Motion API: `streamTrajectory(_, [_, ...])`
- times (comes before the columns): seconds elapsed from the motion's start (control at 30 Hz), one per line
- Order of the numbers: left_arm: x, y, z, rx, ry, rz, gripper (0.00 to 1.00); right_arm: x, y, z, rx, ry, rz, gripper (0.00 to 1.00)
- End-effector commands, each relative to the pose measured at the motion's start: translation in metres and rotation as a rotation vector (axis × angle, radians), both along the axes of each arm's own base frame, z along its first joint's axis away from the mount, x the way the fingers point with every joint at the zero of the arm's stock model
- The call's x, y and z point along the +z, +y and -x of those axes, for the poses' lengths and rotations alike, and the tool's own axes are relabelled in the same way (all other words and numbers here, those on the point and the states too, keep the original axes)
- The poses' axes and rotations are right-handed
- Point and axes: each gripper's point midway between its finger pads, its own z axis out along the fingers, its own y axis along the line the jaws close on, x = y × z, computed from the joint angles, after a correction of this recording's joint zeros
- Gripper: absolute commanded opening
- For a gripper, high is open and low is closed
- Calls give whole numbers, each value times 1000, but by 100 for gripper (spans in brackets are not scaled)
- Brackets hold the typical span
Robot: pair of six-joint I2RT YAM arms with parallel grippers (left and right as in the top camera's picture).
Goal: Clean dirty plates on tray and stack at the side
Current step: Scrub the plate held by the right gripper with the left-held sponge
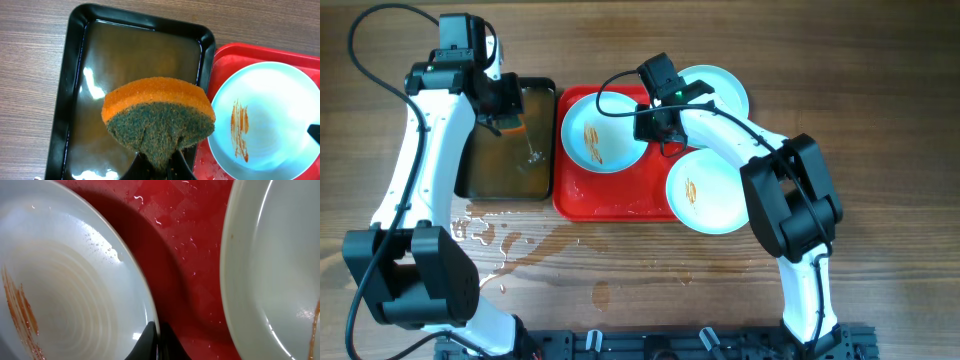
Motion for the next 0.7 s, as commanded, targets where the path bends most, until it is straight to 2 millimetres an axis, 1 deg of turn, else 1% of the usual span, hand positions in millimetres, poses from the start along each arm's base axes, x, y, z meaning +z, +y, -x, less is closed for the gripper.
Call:
streamTrajectory(0.0, [2,2,-2,8,-9,-14,4,-19,-1,3,-10,34,22,4])
streamTrajectory(0.13, [2,1,-2,6,-7,-10,4,-19,-1,3,-9,34,23,4])
streamTrajectory(0.2, [-2,0,-2,24,0,8,4,-19,-1,3,-9,34,23,4])
streamTrajectory(0.27, [-10,-11,-4,26,19,66,4,-19,-1,3,-9,33,21,4])
streamTrajectory(0.33, [-31,-35,-9,18,61,135,4,-18,1,3,-7,33,13,5])
streamTrajectory(0.4, [-56,-72,-16,-61,92,185,4,-18,1,3,-7,32,13,4])
streamTrajectory(0.47, [-81,-112,-24,-146,97,193,4,-18,1,3,-6,33,13,4])
streamTrajectory(0.5, [-87,-121,-26,-161,98,194,4,-18,1,3,-6,33,13,4])
streamTrajectory(0.53, [-101,-135,-27,-167,110,200,4,-19,1,3,-6,33,13,5])
streamTrajectory(0.6, [-130,-145,-24,-157,159,199,4,-19,0,3,-6,33,13,4])
streamTrajectory(0.67, [-153,-143,-19,-114,212,194,4,-19,0,3,-6,33,13,4])
